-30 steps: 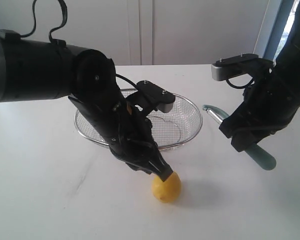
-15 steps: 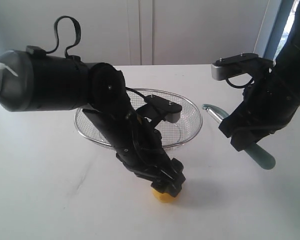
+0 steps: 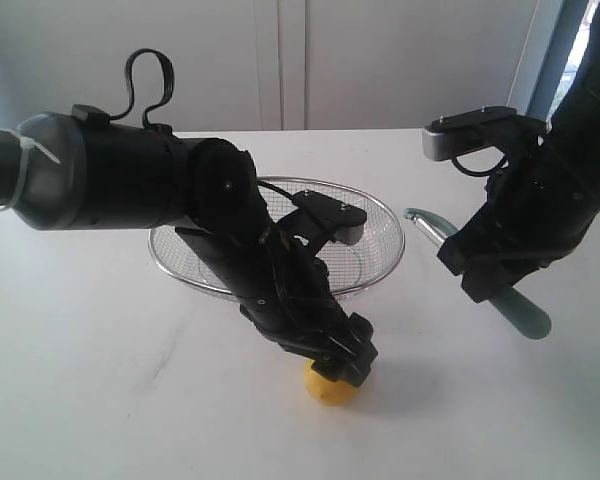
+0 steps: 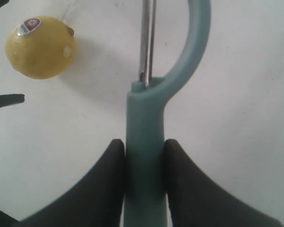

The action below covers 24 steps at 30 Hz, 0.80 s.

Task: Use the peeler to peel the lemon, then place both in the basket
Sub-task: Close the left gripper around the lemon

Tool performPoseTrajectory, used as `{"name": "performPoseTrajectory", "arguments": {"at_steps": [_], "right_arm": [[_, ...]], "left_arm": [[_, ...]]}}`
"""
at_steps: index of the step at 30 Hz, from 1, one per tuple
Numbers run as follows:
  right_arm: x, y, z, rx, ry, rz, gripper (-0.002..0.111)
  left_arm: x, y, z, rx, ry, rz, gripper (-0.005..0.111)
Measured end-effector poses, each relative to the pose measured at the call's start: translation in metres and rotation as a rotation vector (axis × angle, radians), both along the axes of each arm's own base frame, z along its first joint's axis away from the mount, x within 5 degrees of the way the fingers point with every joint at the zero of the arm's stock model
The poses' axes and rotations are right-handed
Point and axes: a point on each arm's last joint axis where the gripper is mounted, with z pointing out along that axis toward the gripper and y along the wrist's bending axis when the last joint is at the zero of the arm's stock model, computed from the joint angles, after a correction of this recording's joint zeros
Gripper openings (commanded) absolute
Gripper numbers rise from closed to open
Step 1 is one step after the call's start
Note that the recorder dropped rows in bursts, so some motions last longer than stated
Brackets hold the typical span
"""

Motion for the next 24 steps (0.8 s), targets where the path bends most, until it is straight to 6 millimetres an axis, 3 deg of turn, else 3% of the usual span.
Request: {"name": "performPoseTrajectory", "arguments": {"at_steps": [13, 24], "right_arm": [[0.0, 0.0, 0.0, 0.0, 0.0, 0.0, 0.0], [0.0, 0.0, 0.0, 0.0, -0.001, 0.0, 0.0]], "left_arm": [[0.002, -0.002, 0.0, -0.018, -0.015, 0.013, 0.093], [0.007, -0.006, -0.029, 0.03, 0.024, 0.019, 0.093]]}}
